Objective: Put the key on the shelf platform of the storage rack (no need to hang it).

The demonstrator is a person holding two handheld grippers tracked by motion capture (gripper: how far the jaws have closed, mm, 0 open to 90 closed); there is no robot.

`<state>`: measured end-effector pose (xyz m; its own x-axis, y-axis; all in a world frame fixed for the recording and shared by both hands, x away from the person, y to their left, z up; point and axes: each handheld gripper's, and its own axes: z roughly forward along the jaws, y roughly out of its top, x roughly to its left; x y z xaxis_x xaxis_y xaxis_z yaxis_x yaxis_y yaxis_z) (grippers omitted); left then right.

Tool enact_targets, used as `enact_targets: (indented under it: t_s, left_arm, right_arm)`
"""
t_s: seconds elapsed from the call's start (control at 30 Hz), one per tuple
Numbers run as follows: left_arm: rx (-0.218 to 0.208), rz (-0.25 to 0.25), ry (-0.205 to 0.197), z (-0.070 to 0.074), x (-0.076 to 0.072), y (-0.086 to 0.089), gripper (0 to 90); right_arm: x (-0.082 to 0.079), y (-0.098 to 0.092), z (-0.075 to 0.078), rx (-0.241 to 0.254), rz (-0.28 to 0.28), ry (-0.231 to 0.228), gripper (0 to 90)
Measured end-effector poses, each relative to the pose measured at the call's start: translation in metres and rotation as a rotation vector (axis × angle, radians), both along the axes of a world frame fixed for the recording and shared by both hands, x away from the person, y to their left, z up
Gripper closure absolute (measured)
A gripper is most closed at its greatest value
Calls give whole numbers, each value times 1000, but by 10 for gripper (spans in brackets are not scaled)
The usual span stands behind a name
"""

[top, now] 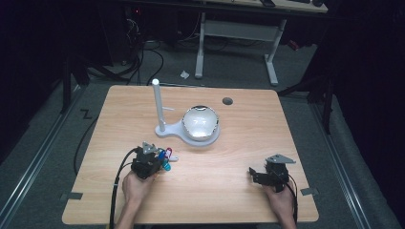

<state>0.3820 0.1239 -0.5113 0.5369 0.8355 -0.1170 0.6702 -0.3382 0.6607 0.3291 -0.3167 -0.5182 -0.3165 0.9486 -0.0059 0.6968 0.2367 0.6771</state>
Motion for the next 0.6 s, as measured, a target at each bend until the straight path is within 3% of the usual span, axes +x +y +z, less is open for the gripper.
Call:
enact_targets:
  t_s: [0.2,0.33,0.6]
  left_arm:
    - [5,-5,-24,15,-7,6,816]
    - [7,-11,-73,32,-11,7,821]
    - [10,-36,-126,60,-17,7,823]
  right_arm:
    - [0,0,0,0,0,0,174]
    - [0,0,0,-1,1,0,174]
    - [-1,0,0,0,3,1,174]
